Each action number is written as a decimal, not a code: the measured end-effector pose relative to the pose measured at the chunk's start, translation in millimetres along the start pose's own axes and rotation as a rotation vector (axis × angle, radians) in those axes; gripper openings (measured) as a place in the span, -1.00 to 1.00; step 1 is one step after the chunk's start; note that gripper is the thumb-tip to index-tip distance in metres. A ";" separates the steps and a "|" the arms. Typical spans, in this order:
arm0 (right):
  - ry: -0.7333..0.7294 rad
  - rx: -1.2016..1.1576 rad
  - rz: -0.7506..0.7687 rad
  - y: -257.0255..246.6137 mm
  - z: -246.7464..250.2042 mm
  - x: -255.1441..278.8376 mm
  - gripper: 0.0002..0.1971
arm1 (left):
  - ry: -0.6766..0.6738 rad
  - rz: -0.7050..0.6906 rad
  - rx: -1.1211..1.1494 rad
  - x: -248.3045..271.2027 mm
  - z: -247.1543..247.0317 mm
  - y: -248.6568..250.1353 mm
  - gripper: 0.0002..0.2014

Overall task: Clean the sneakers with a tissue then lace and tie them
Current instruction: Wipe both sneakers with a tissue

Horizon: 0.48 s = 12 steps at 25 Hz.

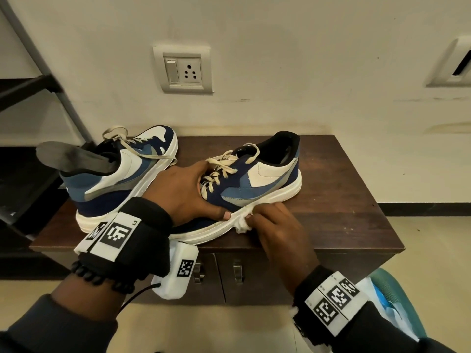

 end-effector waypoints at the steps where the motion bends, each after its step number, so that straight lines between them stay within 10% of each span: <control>1: 0.001 -0.002 0.003 1.2 3.9 2.9 -0.83 | 0.000 0.005 -0.004 0.4 -0.1 0.2 -0.09; 6: 0.314 -0.055 -0.034 3.6 45.0 -27.7 -0.83 | 0.004 0.012 -0.016 -0.4 -1.2 0.8 -0.13; 12: 0.021 0.026 -0.023 -4.0 2.7 -4.9 -0.79 | 0.010 0.011 -0.025 -1.8 -0.9 2.7 -0.11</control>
Point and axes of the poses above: each hand's wrist, its own x-axis away from the middle knuckle, its own z-axis out of the back of the hand, y = z × x, the point moved 4 cm from there along -x, towards the middle knuckle, and after that the axes turned 13 degrees about -y, right-handed, at the moved point
